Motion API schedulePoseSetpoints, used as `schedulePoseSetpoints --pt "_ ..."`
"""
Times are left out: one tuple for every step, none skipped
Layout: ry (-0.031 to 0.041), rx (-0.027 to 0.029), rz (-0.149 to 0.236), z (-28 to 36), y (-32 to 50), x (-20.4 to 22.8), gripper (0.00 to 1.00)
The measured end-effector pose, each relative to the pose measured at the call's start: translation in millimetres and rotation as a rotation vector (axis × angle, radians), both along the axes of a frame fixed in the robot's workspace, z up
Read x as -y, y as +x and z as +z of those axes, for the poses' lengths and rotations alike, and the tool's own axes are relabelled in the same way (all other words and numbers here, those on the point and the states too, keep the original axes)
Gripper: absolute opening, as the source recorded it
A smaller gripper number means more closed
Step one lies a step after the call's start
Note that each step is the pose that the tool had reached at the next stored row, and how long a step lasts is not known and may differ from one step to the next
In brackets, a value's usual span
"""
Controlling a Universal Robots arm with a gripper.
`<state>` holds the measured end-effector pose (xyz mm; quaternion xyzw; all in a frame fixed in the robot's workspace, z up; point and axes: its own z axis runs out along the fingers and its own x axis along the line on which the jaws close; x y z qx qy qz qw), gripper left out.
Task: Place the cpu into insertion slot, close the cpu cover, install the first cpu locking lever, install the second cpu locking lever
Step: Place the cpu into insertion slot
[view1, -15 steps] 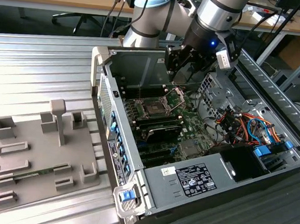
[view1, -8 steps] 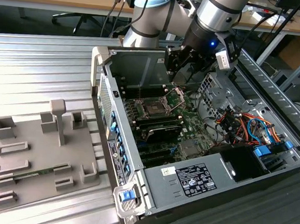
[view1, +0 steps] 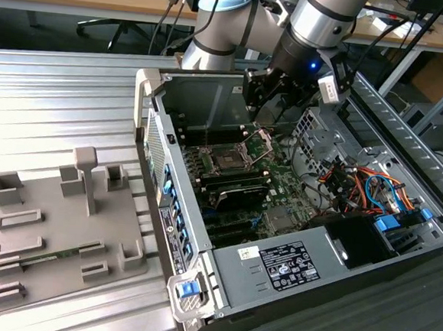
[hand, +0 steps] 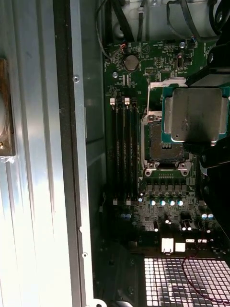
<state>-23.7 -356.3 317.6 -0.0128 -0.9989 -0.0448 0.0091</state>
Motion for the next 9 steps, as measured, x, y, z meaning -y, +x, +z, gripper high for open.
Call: schedulePoseSetpoints --pt "0.0000 -0.0001 0.000 -0.2 0.0 0.0 0.54" --pt "0.0000 0.0000 0.000 -0.5 0.0 0.0 0.54" --pt "0.0000 0.0000 0.000 -0.7 0.0 0.0 0.54" --pt "0.0000 0.0000 0.000 -0.8 0.0 0.0 0.54" --pt "0.0000 0.0000 0.000 -1.0 0.0 0.0 0.54" --pt "-0.0001 0.0000 0.000 -1.1 0.0 0.0 0.54" --pt "0.0000 0.0000 0.000 -1.2 0.0 0.0 0.54" --pt "0.0001 0.0000 0.000 -1.4 0.0 0.0 0.54" --pt "0.0000 0.0000 0.000 -1.5 0.0 0.0 0.54"
